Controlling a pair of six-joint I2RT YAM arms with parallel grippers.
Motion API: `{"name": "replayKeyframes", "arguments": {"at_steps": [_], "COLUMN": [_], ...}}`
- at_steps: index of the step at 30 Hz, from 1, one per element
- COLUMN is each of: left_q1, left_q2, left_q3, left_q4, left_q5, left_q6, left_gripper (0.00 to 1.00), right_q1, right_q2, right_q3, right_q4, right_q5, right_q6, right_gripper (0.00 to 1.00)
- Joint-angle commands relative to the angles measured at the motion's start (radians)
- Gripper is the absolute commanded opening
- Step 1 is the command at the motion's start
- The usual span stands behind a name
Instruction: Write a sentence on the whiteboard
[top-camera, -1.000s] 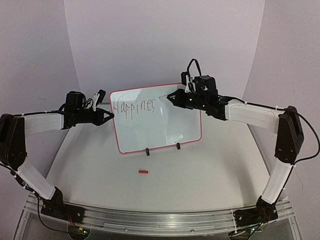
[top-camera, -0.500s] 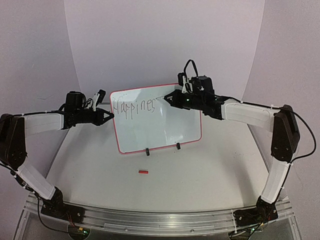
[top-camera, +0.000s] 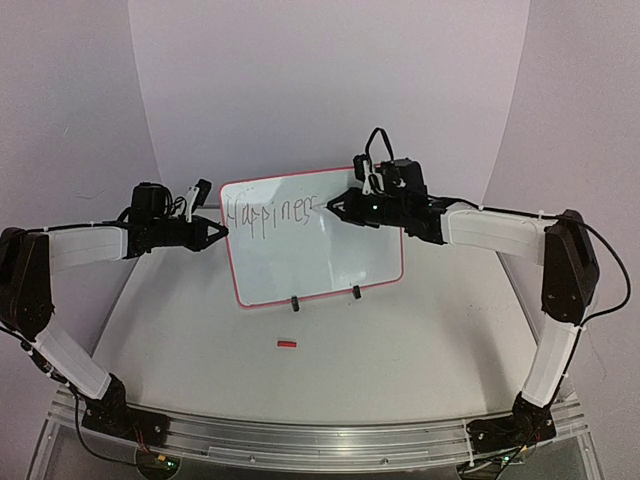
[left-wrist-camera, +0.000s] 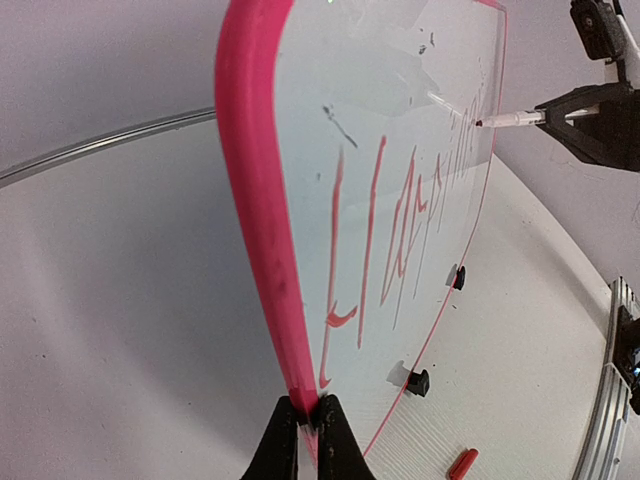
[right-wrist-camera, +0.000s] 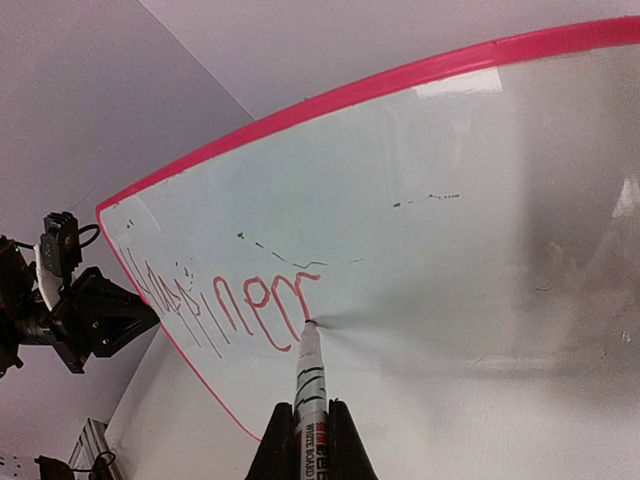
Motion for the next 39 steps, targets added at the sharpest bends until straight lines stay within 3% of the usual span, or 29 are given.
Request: {"name": "replayKeyframes", "arguments": {"at_steps": [1, 13, 39], "left_q1": [-0.004, -0.002, -0.003], "left_q2": [0.008, 0.009, 0.004], "left_q3": [0.038, 0.038, 0.035], "left_q4": [-0.022, -0.021, -0.02], "left_q5": [-0.038, -0.038, -0.037], "left_q6": [0.063, 0.064, 0.062], "left_gripper": [0.0, 0.0, 0.0], "right_q1": [-0.006, -0.005, 0.012], "right_q2": [-0.007, -0.082, -0.021], "right_q3": [-0.017, -0.069, -0.039], "right_q4": [0.017, 0.013, -0.014], "right_q5": [0.031, 0.123, 0.006], "right_q6": [0.001, -0.027, -0.022], "right_gripper": [0.0, 0.0, 0.0]}}
